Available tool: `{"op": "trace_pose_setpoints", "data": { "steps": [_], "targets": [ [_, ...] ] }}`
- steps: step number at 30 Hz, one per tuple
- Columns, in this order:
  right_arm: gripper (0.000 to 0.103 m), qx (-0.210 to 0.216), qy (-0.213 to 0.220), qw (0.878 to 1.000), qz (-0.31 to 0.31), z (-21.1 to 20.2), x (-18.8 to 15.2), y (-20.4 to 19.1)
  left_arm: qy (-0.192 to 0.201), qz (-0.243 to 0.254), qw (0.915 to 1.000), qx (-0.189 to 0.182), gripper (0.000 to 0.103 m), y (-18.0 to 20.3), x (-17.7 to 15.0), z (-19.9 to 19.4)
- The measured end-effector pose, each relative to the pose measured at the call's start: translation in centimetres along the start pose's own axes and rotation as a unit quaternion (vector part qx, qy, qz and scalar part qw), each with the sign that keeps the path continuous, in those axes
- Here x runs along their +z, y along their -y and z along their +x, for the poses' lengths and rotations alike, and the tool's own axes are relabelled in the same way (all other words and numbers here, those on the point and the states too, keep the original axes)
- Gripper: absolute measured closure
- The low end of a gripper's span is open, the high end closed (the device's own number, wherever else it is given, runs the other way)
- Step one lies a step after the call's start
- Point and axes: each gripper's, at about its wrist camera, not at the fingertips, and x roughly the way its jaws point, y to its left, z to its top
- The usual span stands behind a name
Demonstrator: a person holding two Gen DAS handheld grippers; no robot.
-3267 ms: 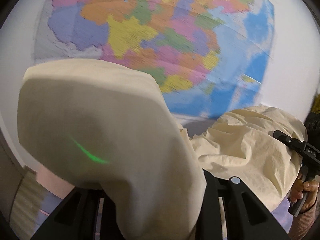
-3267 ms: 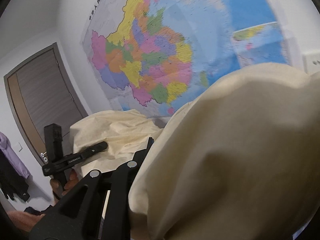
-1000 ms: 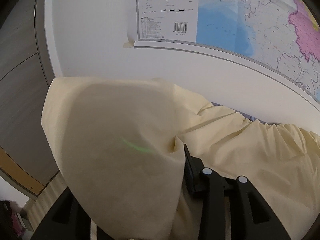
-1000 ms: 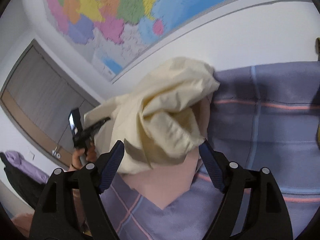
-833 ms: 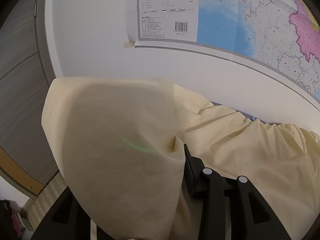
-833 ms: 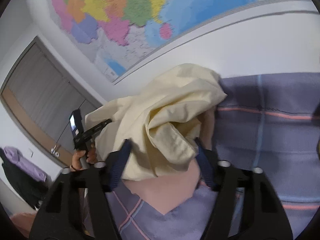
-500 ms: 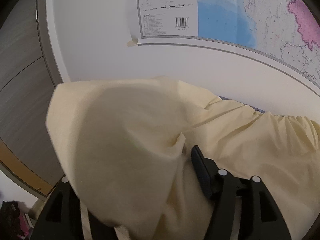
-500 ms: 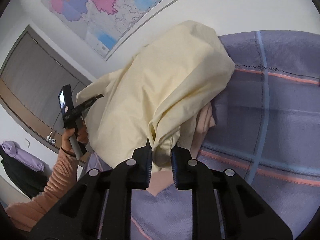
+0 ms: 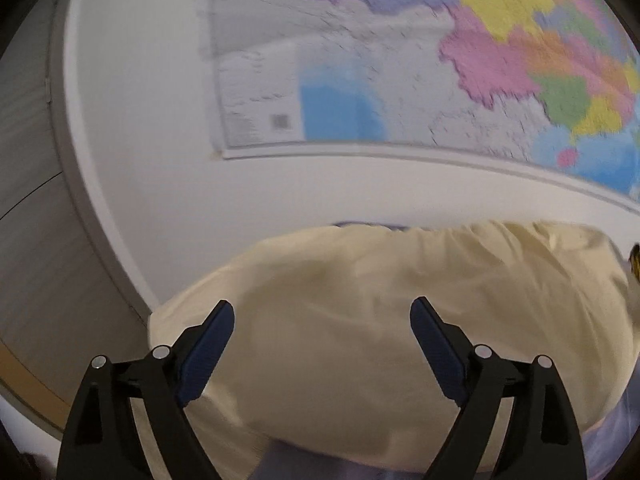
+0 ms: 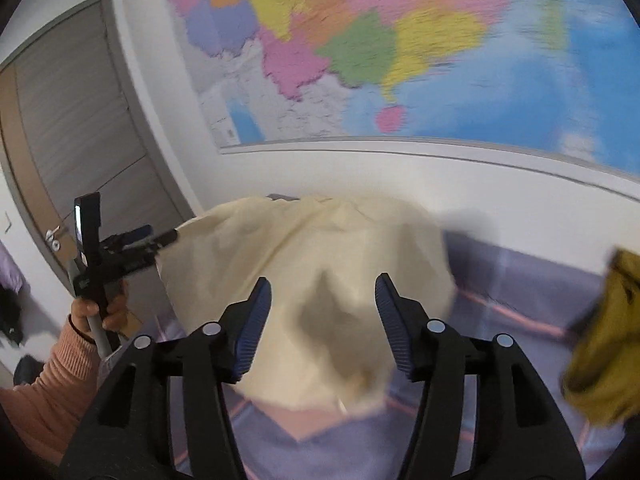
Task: Fold large clothes
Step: 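Press the folded cream shirt down with both open grippers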
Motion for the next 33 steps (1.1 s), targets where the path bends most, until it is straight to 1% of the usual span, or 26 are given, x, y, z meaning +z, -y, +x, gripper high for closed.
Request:
{"op": "trace_pose_setpoints", "data": {
  "steps": [1, 3, 4, 6, 8, 9, 12, 13, 15, 18, 19, 21, 23, 25, 27, 29, 30, 33],
  "targets": [
    [0.045, -0.007, -0.011, 1.0, 0.001, 1.6, 0.3, 0.1, -0.016, -0.005, 0.9998, -0.007, 0.016, 0.2, -0.2, 0.9],
    [0.046, 0.001, -0.052, 0.998, 0.022, 4.7, 0.0, 0.9, -0.063, -0.025, 0.9976, -0.017, 0.017, 0.4, -1.3, 3.3],
    [0.044, -0.003, -0.072, 0.997, 0.034, 6.5, -0.7, 1.5, -0.067, -0.026, 0.9973, -0.012, 0.017, 0.5, -1.8, 4.0],
    [0.044, 0.009, -0.093, 0.994, 0.054, 8.3, -2.1, 2.4, -0.061, -0.022, 0.9979, -0.001, 0.017, 0.9, -2.4, 3.9],
    [0.045, 0.026, -0.089, 0.992, 0.084, 8.5, -3.1, 3.4, -0.053, -0.017, 0.9985, -0.004, 0.017, 1.5, -2.4, 3.0],
    [0.045, 0.031, -0.088, 0.992, 0.085, 8.5, -3.3, 3.5, -0.048, -0.013, 0.9988, -0.004, 0.017, 1.9, -2.3, 2.5],
    [0.045, 0.027, -0.092, 0.992, 0.084, 7.8, -3.6, 3.4, -0.013, 0.014, 0.9998, -0.002, 0.017, 3.9, -2.2, -0.3],
    [0.044, 0.019, -0.087, 0.993, 0.077, 7.3, -3.5, 3.1, -0.006, 0.02, 0.9998, -0.003, 0.017, 4.5, -2.3, -1.0],
    [0.043, 0.007, -0.069, 0.995, 0.065, 5.7, -3.4, 2.2, 0.014, 0.032, 0.9993, -0.014, 0.017, 6.2, -2.3, -2.5],
    [0.043, -0.002, -0.032, 0.999, 0.04, 3.4, -3.2, 0.6, 0.027, 0.037, 0.9983, -0.036, 0.017, 7.7, -2.2, -4.0],
    [0.043, -0.007, -0.019, 0.999, 0.029, 2.7, -3.2, -0.1, 0.028, 0.035, 0.9979, -0.047, 0.017, 8.2, -2.5, -4.7],
    [0.043, 0.006, -0.013, 1.0, 0.009, 2.0, -3.8, -1.0, 0.021, 0.033, 0.9972, -0.063, 0.017, 9.0, -2.7, -5.1],
    [0.043, -0.001, -0.032, 0.999, -0.014, 2.9, -4.4, -2.0, 0.009, 0.036, 0.9963, -0.078, 0.016, 9.9, -3.5, -5.2],
    [0.044, -0.009, -0.068, 0.997, -0.023, 4.5, -5.4, -1.9, -0.015, 0.041, 0.9966, -0.07, 0.016, 11.1, -4.6, -3.8],
    [0.043, -0.018, -0.084, 0.996, -0.024, 5.6, -6.1, -1.7, -0.034, 0.044, 0.9962, -0.067, 0.014, 11.3, -5.4, -2.3],
    [0.041, -0.021, -0.084, 0.996, -0.026, 5.8, -6.4, -1.8, -0.034, 0.045, 0.9968, -0.057, 0.014, 11.4, -5.5, -2.7],
    [0.036, -0.014, -0.079, 0.997, -0.023, 5.4, -6.4, -1.8, -0.034, 0.04, 0.9969, -0.059, 0.014, 11.3, -5.5, -3.1],
    [0.034, -0.008, -0.063, 0.998, -0.021, 4.5, -6.1, -1.8, -0.033, 0.019, 0.9966, -0.074, 0.01, 11.2, -5.5, -4.8]
  ]
}}
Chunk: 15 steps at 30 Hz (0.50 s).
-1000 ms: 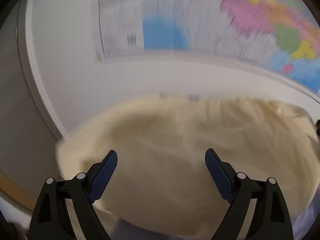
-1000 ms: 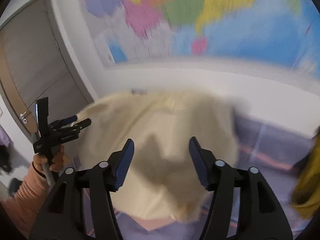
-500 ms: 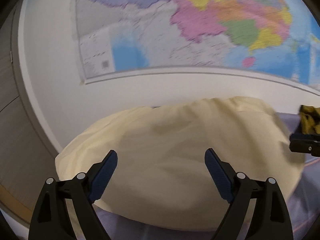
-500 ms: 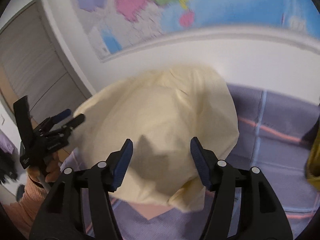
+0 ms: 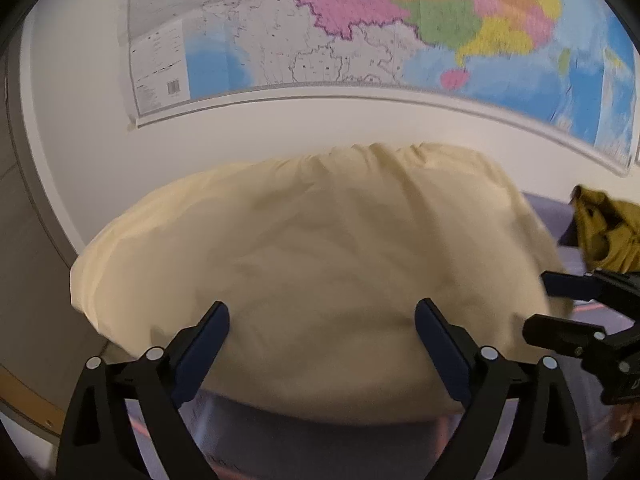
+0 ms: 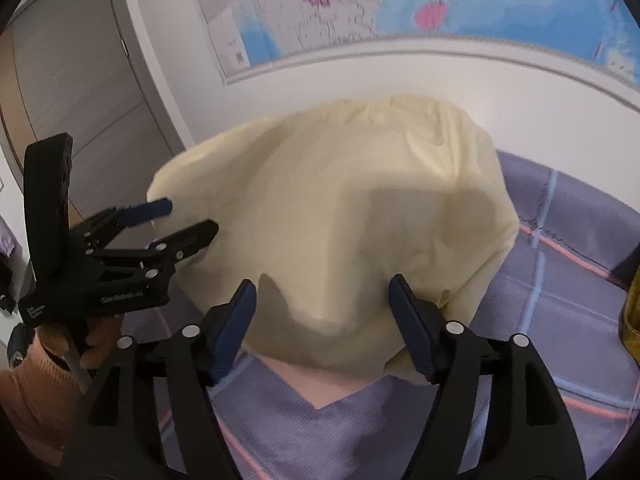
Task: Fold large clothes
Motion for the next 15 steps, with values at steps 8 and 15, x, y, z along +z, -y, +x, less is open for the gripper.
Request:
{"op": "trace_pose_setpoints", "data": {
  "steps": [8, 15],
  "targets": [
    [0.02, -0.007, 0.03, 0.999, -0.02, -4.1, -2.6, -1.9, 0.014, -0.022, 0.9997, 0.001, 0.007, 1.7, -1.9, -4.0],
    [0.006, -0.019, 0.05, 0.998, -0.029, -6.8, -4.5, -2.7, 0.002, -0.045, 0.999, -0.005, 0.007, 2.9, -3.8, -6.0]
  ]
}}
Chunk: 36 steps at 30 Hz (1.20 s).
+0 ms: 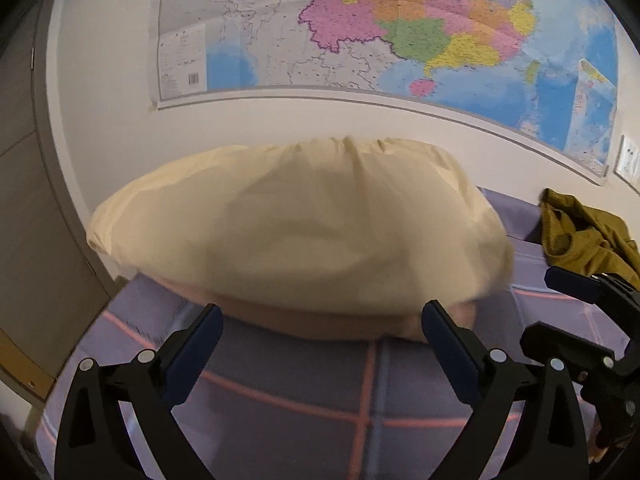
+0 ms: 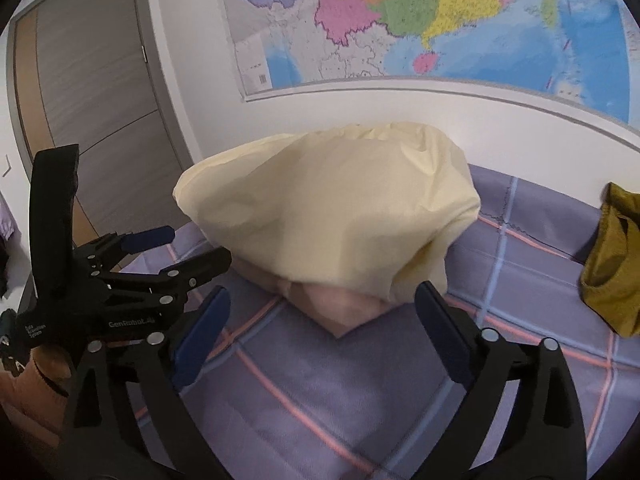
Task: Fold large clothes
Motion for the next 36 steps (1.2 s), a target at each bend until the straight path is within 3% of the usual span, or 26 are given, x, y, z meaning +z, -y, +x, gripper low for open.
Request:
{"op": "trace_pose_setpoints", "data": {
  "steps": [19, 36],
  "targets": [
    [0.006, -0.022, 0.007, 1.0, -0.011, -3.9, -3.3, -0.9, -0.005, -0.023, 0.9984, 0.051, 0.007, 1.9, -3.0, -3.6],
    [0.006, -0.021, 0.011, 1.0, -0.002, -6.2, -4.9, -1.2, 0.004, -0.001, 0.9984, 0.056, 0.007, 4.1, -4.8, -6.0]
  ]
}}
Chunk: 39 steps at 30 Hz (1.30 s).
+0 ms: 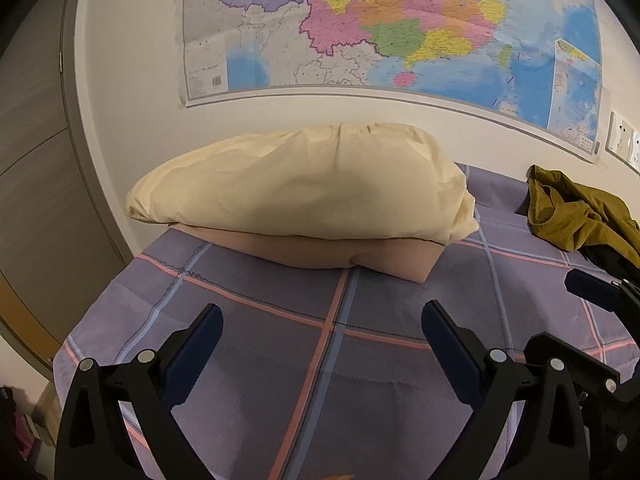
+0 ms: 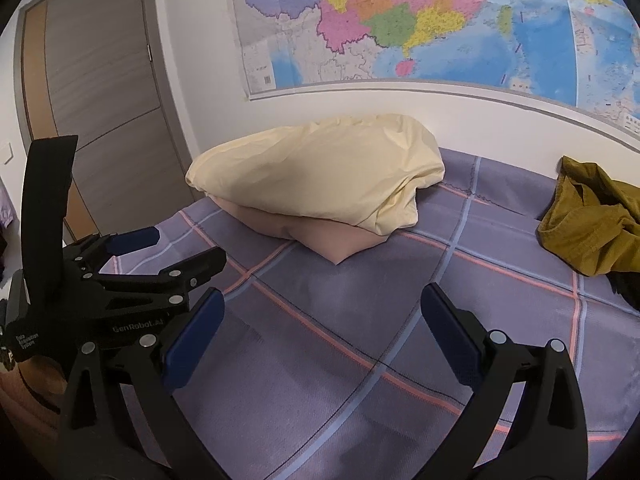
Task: Fold large clothes
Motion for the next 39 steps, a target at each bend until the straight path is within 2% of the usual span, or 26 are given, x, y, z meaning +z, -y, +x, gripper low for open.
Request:
{"op": "trace_pose_setpoints", "data": {
  "steps": [39],
  "targets": [
    [0.006, 0.009, -0.003, 1.0, 0.021, -0.9, -1.0, 0.2, -0.014, 0.01, 0.9998, 0.008, 0.007, 0.9, -1.3, -0.3]
  ]
}}
